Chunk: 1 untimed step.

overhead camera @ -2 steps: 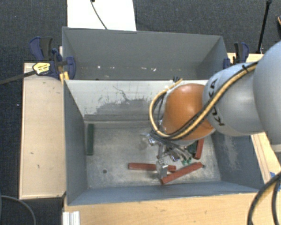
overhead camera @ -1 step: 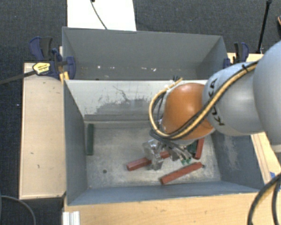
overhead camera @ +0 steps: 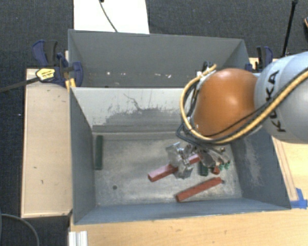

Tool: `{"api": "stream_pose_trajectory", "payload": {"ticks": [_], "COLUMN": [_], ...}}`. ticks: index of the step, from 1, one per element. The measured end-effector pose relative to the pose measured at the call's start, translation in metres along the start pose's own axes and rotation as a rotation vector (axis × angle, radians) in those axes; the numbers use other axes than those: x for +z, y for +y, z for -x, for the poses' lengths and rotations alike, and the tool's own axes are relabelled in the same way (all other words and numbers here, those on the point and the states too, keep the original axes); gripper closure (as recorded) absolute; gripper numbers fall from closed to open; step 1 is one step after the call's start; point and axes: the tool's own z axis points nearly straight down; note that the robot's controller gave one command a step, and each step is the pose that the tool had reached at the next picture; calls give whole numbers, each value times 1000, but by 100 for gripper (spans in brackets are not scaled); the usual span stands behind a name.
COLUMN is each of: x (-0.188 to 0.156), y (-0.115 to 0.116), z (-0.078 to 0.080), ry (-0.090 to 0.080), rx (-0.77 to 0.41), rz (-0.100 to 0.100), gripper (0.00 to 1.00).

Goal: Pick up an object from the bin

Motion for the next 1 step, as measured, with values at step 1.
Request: {"api": "stream_pose_trajectory", "payload": {"ticks": [1], "x": [84], "y": [59], "z": [32], "ry": [12], "rx": [-74], "rz": [7], "gripper": [100]}}
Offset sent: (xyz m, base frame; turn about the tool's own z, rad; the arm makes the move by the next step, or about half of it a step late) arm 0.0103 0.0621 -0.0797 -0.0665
